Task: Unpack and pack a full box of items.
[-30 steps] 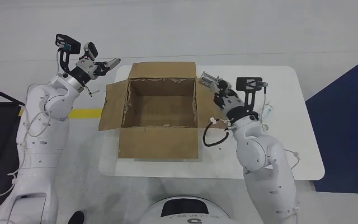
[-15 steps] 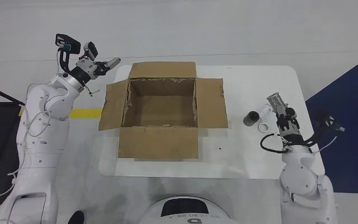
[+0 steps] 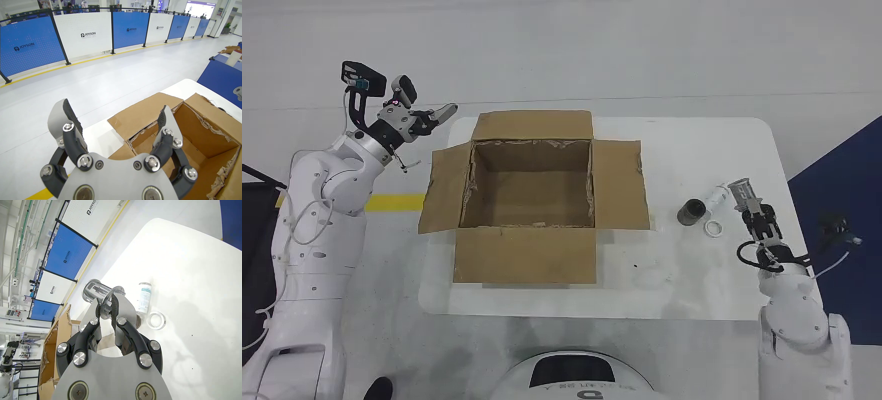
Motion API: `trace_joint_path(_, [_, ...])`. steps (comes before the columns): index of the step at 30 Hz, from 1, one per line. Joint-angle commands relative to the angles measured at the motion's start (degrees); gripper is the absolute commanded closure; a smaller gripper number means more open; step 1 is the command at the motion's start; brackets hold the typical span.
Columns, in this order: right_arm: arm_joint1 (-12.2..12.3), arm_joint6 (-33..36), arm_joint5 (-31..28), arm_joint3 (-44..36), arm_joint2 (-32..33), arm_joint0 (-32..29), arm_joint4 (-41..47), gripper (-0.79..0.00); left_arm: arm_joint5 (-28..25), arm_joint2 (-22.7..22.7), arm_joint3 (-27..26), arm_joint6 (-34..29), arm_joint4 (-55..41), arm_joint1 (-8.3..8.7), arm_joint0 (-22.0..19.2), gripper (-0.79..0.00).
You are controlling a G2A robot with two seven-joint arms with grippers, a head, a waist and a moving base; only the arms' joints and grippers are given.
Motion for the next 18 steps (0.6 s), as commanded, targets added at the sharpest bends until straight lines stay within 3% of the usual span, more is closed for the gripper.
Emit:
trace_joint_path(1, [0.0, 0.0, 0.0, 0.0, 0.0, 0.0, 0.0, 0.000, 0.0, 0.0, 0.0, 0.0, 0.0, 0.00, 0.0, -0.785])
trace_joint_path(7, [0.1, -0.3, -0.3, 0.2, -0.9, 0.1, -2.3, 0.000, 0.0, 0.0, 0.0, 0.0, 0.0, 0.00, 0.0, -0.785])
trace_joint_path(14, [0.1, -14.7, 7.6, -0.7, -10.4, -1.7, -36.6, 0.000, 0.0, 0.0, 0.0, 0.0, 0.0, 0.00, 0.0, -0.785])
trace_joint_path(18, [0.2, -17.0, 12.4, 0.1, -12.2, -2.4, -50.0, 0.000, 0.0, 0.0, 0.0, 0.0, 0.0, 0.00, 0.0, -0.785])
